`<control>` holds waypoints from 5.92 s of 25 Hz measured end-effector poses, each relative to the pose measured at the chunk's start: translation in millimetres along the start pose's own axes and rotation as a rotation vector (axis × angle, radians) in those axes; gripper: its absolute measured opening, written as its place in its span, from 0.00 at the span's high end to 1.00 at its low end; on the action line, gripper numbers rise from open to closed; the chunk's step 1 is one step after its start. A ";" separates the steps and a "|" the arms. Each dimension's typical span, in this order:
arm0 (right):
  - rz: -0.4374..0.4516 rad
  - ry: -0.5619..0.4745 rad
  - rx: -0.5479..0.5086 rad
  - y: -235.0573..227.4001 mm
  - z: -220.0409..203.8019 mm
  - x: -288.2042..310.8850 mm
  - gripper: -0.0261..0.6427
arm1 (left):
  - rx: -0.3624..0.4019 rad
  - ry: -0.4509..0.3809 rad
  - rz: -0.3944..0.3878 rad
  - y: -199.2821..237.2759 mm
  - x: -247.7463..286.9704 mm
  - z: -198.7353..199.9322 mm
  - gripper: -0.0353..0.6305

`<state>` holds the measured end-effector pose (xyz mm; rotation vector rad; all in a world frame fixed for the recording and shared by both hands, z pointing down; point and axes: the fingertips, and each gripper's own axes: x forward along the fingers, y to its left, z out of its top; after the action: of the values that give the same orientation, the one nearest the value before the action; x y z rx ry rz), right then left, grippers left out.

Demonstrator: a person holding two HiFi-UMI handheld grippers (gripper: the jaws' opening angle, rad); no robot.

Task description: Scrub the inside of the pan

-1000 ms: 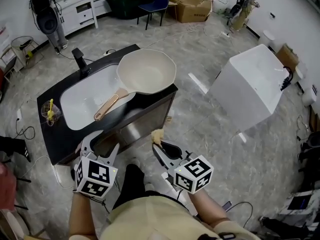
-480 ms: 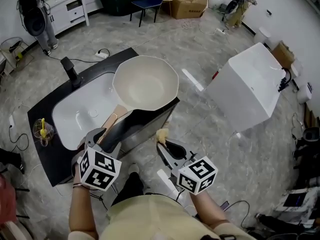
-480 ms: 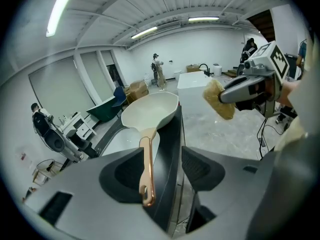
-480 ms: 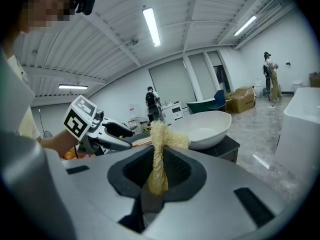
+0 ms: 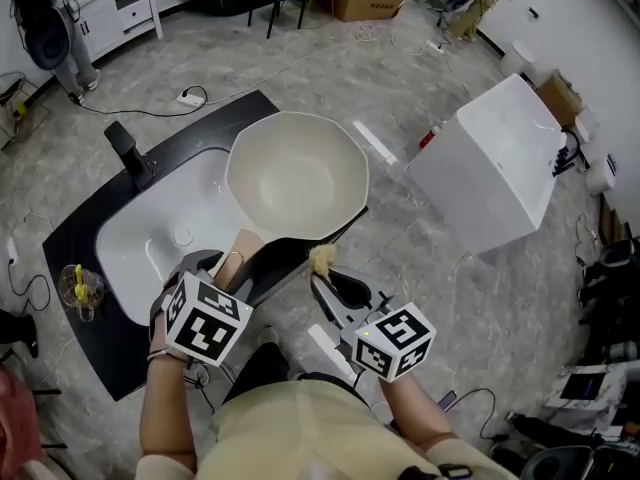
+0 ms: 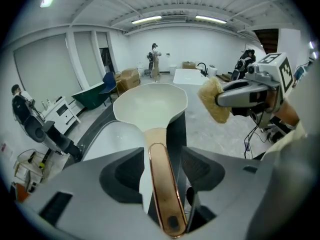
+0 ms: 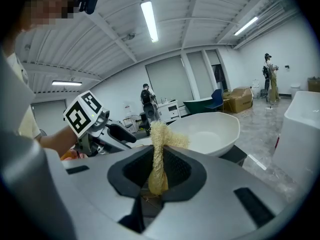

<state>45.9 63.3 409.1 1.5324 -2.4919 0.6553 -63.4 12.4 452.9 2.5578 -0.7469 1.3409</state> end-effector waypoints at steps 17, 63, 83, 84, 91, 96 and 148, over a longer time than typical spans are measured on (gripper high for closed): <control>0.068 0.007 -0.020 -30.1 46.7 51.2 0.87 | -0.087 0.133 -0.104 11.9 51.1 11.3 0.59; -0.120 0.423 -0.437 -196.6 49.9 251.5 0.86 | -0.049 0.193 -0.147 36.7 68.0 13.3 0.62; 0.012 0.401 -0.549 -155.6 31.1 294.3 0.86 | -0.020 0.201 -0.154 38.4 69.7 10.9 0.62; 0.038 0.403 -0.564 -149.1 29.0 294.0 0.86 | -0.020 0.201 -0.153 38.4 69.8 10.9 0.62; 0.160 0.428 -0.645 -120.0 18.1 285.8 0.86 | -0.019 0.204 -0.154 37.1 68.9 11.7 0.62; 0.250 0.466 -0.703 -104.1 6.7 277.6 0.86 | -0.011 0.207 -0.157 38.7 69.9 11.3 0.62; 0.743 1.252 -0.936 -113.2 -74.5 94.4 0.87 | 0.021 0.206 -0.144 39.8 69.0 10.9 0.62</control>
<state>93.2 -24.7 540.6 -0.2055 -1.7196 0.2381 -42.6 -50.4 498.6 2.3874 -0.5046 1.5403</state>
